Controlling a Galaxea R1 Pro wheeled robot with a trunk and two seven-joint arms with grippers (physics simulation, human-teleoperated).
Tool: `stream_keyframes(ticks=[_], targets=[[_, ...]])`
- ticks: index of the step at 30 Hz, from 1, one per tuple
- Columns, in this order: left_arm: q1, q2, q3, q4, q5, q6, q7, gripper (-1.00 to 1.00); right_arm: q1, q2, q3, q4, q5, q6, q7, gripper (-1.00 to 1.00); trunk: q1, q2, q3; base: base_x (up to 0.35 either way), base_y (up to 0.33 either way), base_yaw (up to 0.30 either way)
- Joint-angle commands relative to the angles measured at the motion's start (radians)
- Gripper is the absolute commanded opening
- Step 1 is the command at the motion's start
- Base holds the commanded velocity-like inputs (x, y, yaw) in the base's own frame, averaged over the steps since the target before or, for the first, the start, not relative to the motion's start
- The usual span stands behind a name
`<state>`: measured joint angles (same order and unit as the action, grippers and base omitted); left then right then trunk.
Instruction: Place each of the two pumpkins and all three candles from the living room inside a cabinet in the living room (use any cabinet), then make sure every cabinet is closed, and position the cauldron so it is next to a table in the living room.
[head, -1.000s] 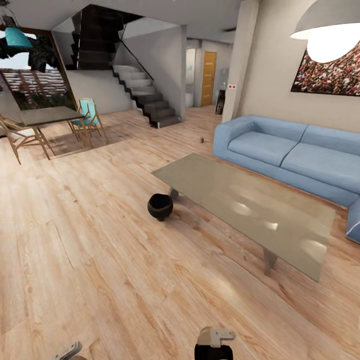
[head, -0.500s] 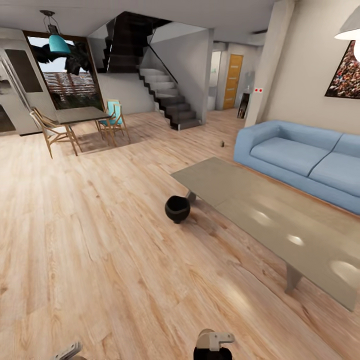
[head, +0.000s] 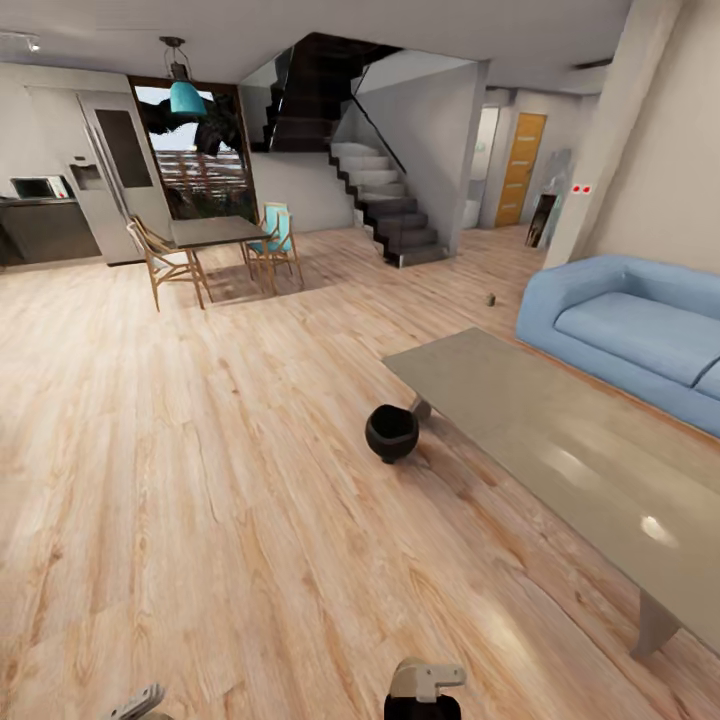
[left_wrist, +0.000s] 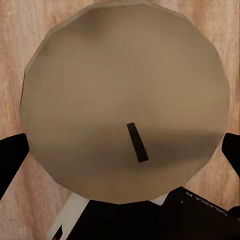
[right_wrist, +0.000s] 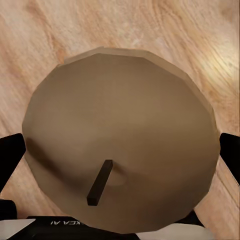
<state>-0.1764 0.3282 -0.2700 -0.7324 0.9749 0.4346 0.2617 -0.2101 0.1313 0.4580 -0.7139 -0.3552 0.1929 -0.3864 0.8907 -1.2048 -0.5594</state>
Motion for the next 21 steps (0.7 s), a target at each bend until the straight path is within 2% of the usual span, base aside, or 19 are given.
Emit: stream_keyframes(ticks=[1, 5, 13, 21], targets=[[0.000, 0.000, 0.000, 0.000, -0.001, 0.000, 0.001, -1.00, 0.000, 0.007, 0.000, 0.003, 0.002, 0.000, 0.000, -1.00, 0.000, 0.000, 0.001, 0.317, 0.000, 0.267], [0.000, 0.000, 0.000, 0.000, -0.002, 0.000, 0.001, -1.00, 0.000, 0.018, 0.004, 0.018, 0.003, 0.000, 0.000, -1.00, 0.000, 0.000, 0.004, 0.324, 0.000, 0.267], [0.000, 0.000, -0.001, 0.000, -0.002, -0.001, 0.001, -1.00, 0.000, 0.021, 0.005, 0.022, 0.004, 0.000, 0.000, -1.00, 0.000, 0.000, 0.011, 0.307, 0.000, 0.267], [0.000, 0.000, -0.001, 0.000, -0.002, 0.000, 0.001, -1.00, 0.000, 0.021, 0.006, 0.022, 0.004, 0.000, 0.000, -1.00, 0.000, 0.000, 0.018, 0.043, 0.000, 0.267]])
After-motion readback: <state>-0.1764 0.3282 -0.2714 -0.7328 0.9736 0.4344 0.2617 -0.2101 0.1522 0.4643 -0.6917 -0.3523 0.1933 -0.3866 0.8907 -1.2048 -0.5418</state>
